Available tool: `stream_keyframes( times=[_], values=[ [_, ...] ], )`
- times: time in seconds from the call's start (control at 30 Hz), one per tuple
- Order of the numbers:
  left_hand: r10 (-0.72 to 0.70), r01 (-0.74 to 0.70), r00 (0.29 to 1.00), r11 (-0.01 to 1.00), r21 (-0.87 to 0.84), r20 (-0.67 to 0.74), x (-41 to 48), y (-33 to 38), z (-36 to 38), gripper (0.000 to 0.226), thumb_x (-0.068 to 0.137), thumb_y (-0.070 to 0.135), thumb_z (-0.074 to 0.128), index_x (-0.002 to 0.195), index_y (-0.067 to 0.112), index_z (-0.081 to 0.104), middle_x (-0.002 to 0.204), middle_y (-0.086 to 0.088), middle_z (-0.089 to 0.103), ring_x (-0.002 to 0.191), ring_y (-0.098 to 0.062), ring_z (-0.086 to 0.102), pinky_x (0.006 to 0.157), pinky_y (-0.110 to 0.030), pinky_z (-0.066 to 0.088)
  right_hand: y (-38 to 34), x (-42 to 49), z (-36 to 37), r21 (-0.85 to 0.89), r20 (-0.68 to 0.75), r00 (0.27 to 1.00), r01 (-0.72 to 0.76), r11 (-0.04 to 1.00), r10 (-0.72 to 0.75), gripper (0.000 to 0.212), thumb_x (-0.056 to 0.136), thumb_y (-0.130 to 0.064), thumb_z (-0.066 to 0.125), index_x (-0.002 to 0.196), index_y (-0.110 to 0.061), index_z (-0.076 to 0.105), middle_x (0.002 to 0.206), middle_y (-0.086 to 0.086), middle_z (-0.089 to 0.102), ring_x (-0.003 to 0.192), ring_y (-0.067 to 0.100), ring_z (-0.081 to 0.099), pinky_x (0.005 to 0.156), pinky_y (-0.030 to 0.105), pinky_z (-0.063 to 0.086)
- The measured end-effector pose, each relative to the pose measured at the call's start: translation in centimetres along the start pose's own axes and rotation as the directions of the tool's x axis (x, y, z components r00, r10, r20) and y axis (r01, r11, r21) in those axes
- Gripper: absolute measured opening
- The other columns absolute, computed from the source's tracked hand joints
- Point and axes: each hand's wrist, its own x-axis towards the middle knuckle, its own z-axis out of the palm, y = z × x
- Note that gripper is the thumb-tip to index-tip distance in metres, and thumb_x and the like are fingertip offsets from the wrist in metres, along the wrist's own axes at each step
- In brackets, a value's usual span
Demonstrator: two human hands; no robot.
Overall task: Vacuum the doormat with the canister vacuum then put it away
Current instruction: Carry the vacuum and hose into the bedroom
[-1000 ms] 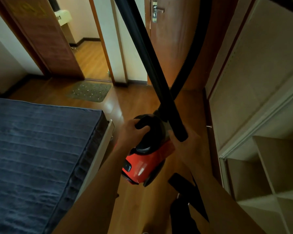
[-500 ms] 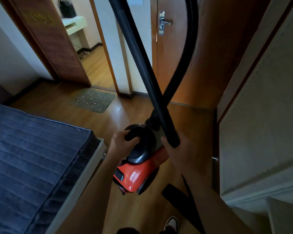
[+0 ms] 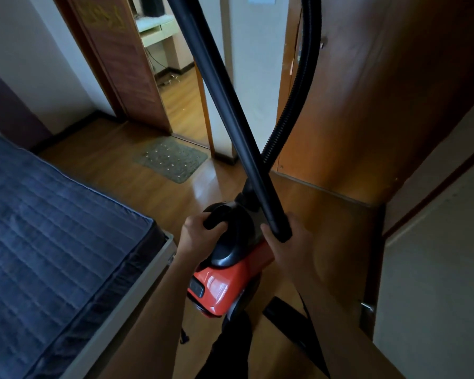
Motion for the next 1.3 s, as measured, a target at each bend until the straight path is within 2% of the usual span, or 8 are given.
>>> stream_keyframes(
  times=[0.33, 0.47, 0.6, 0.77, 0.9, 1.0, 1.13, 1.3],
  values=[
    [0.001, -0.001, 1.000, 1.000, -0.016, -0.004, 18.3, -0.2, -0.1, 0.006, 0.078, 0.018, 0.075, 0.072, 0.016, 0.072, 0.049, 0.010, 0.056, 0.043, -0.004, 0.050, 0.047, -0.030, 0.043, -0.3, 18.2, 7.7, 0.001, 0.104, 0.994, 0.015, 1.000, -0.015, 0.017, 0.090, -0.031, 0.074, 0.089, -0.032, 0.057, 0.075, -0.009, 0.061, 0.071, 0.002, 0.061, 0.058, 0.008, 0.044],
    [0.009, -0.009, 1.000, 1.000, -0.006, -0.015, 25.5, 0.8, -1.5, 0.011, 0.078, 0.017, 0.074, 0.069, 0.018, 0.070, 0.050, 0.010, 0.055, 0.044, -0.001, 0.048, 0.047, -0.021, 0.040, -1.5, 25.5, 11.8, 0.021, 0.081, 0.995, 0.055, 0.998, -0.057, 0.017, 0.089, -0.026, 0.075, 0.094, -0.028, 0.059, 0.080, -0.008, 0.063, 0.080, 0.002, 0.062, 0.061, 0.007, 0.045],
    [-0.023, 0.022, 0.997, 1.000, -0.015, -0.069, 31.1, 1.2, -3.3, 0.009, 0.079, 0.018, 0.073, 0.072, 0.014, 0.071, 0.052, 0.004, 0.057, 0.045, -0.009, 0.051, 0.045, -0.024, 0.041, -2.9, 30.7, 15.4, 0.059, 0.111, 0.987, 0.107, 0.993, -0.113, 0.015, 0.089, -0.022, 0.075, 0.097, -0.022, 0.063, 0.080, -0.009, 0.063, 0.078, -0.002, 0.061, 0.065, 0.006, 0.046],
    [-0.045, 0.044, 0.983, 0.999, -0.010, -0.178, 36.5, 0.7, -5.5, 0.007, 0.079, 0.015, 0.073, 0.072, 0.015, 0.071, 0.056, 0.003, 0.061, 0.048, -0.011, 0.056, 0.047, -0.027, 0.045, -3.1, 36.6, 20.2, 0.077, 0.146, 0.981, 0.114, 0.990, -0.125, 0.016, 0.088, -0.031, 0.076, 0.089, -0.030, 0.060, 0.076, -0.008, 0.063, 0.075, -0.001, 0.062, 0.064, 0.008, 0.047],
    [-0.114, 0.107, 0.952, 0.993, -0.043, -0.282, 40.5, -0.6, -6.7, 0.004, 0.079, 0.015, 0.073, 0.075, 0.015, 0.072, 0.059, 0.003, 0.064, 0.052, -0.011, 0.059, 0.048, -0.023, 0.047, -3.1, 41.5, 24.1, 0.064, 0.191, 0.953, 0.228, 0.972, -0.236, 0.022, 0.087, -0.029, 0.077, 0.085, -0.037, 0.056, 0.069, -0.010, 0.059, 0.070, 0.002, 0.061, 0.062, 0.011, 0.047],
    [-0.163, 0.153, 0.929, 0.987, -0.056, -0.331, 44.3, -1.2, -7.7, 0.006, 0.080, 0.017, 0.073, 0.077, 0.011, 0.073, 0.062, 0.000, 0.065, 0.056, -0.014, 0.061, 0.048, -0.023, 0.047, -2.7, 45.8, 27.4, 0.090, 0.238, 0.925, 0.282, 0.955, -0.296, 0.016, 0.088, -0.033, 0.076, 0.091, -0.025, 0.063, 0.068, -0.016, 0.055, 0.070, -0.002, 0.061, 0.061, 0.008, 0.042],
    [-0.199, 0.202, 0.901, 0.979, -0.033, -0.386, 50.2, -1.8, -9.1, 0.011, 0.081, 0.017, 0.072, 0.073, 0.009, 0.071, 0.059, 0.002, 0.061, 0.053, -0.010, 0.056, 0.045, -0.018, 0.042, -2.6, 52.3, 32.3, 0.141, 0.293, 0.877, 0.354, 0.925, -0.380, 0.026, 0.088, -0.052, 0.065, 0.088, -0.026, 0.061, 0.066, -0.009, 0.056, 0.062, 0.009, 0.059, 0.055, 0.022, 0.048],
    [-0.242, 0.253, 0.861, 0.967, -0.035, -0.447, 58.3, -1.4, -10.7, 0.013, 0.084, 0.015, 0.072, 0.071, 0.016, 0.068, 0.057, 0.005, 0.059, 0.049, -0.001, 0.057, 0.042, -0.012, 0.038, -3.0, 62.0, 38.8, 0.215, 0.373, 0.800, 0.419, 0.882, -0.471, 0.024, 0.090, -0.054, 0.064, 0.090, -0.031, 0.055, 0.061, -0.005, 0.051, 0.052, 0.011, 0.056, 0.047, 0.042, 0.050]
  ],
)
